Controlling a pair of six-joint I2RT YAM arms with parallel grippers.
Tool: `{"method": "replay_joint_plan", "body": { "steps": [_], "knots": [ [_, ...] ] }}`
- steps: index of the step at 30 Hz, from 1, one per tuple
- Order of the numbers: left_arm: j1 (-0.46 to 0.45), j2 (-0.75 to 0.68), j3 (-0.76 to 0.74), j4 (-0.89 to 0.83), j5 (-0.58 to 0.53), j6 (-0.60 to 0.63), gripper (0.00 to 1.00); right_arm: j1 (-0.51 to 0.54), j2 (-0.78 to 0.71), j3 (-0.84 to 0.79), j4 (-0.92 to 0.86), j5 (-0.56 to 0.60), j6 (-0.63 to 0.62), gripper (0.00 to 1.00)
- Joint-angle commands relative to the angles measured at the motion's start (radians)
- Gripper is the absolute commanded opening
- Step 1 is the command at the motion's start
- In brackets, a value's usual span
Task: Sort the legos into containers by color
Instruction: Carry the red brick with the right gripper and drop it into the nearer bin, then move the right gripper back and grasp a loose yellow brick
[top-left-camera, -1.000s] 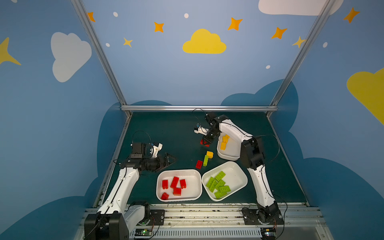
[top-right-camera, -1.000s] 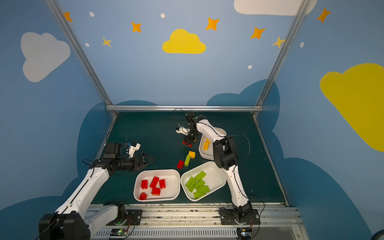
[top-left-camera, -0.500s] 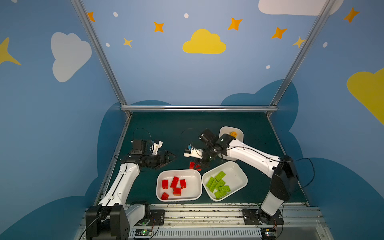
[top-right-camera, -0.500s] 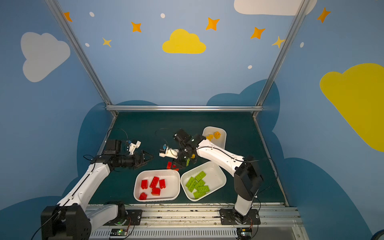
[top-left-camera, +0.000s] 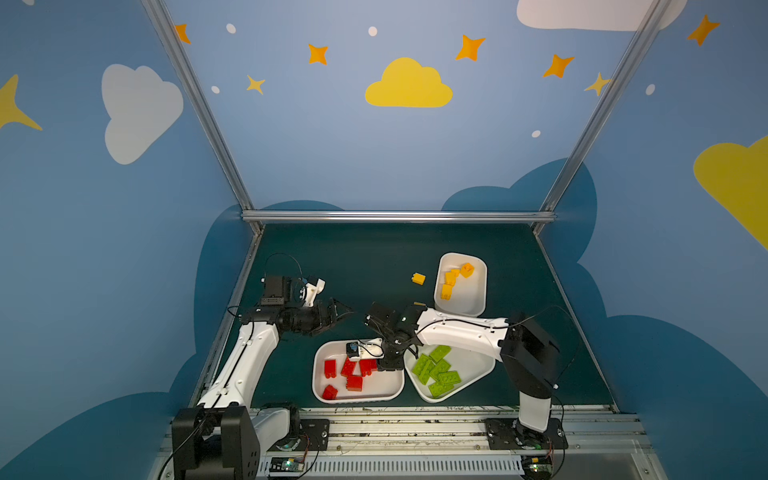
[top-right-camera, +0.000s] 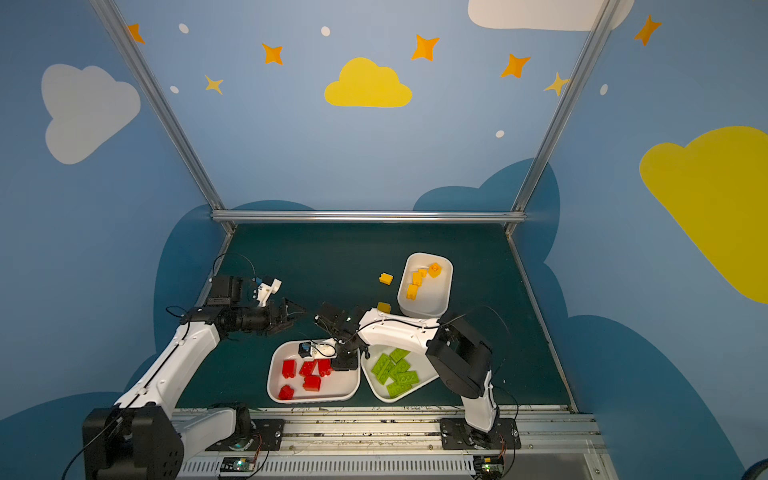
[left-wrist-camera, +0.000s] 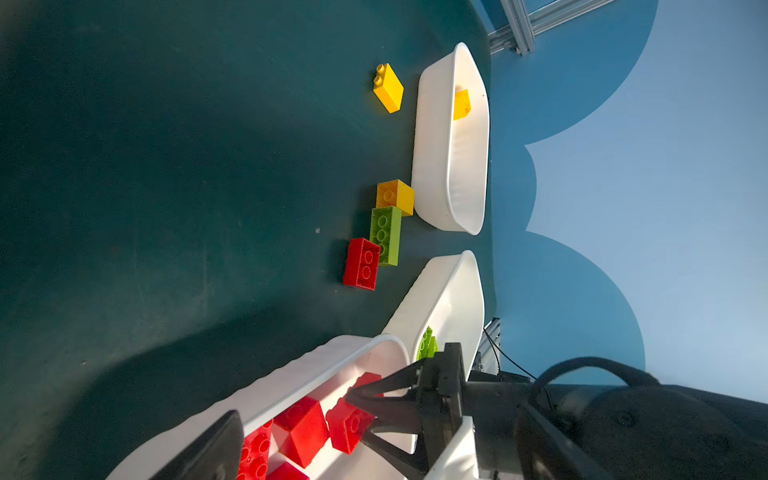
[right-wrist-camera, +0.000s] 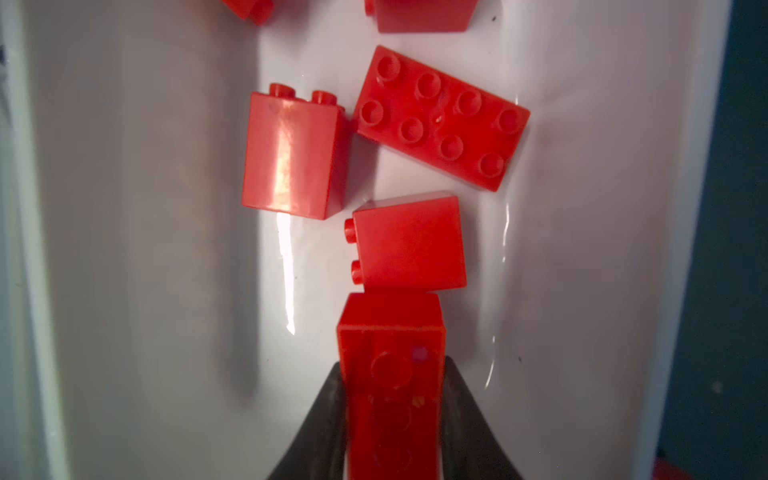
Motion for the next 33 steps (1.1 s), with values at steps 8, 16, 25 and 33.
{"method": "replay_joint_plan", "body": {
  "steps": [8,16,25,33],
  "knots": [
    [0.005,0.003,0.018,-0.010,0.018,0.006,1.00,-0.034,-0.091,0.075,-0.100,0.019,0.070,0.61],
    [0.004,0.017,0.019,0.014,0.028,-0.010,1.00,-0.232,-0.213,0.147,-0.209,-0.027,0.085,0.65],
    [0.005,0.010,0.019,0.002,0.038,-0.008,1.00,-0.490,0.022,0.359,-0.221,0.062,0.002,0.68],
    [0.005,0.007,0.007,-0.004,0.038,-0.007,0.99,-0.599,0.280,0.619,-0.283,0.045,0.015,0.73]
  ]
}}
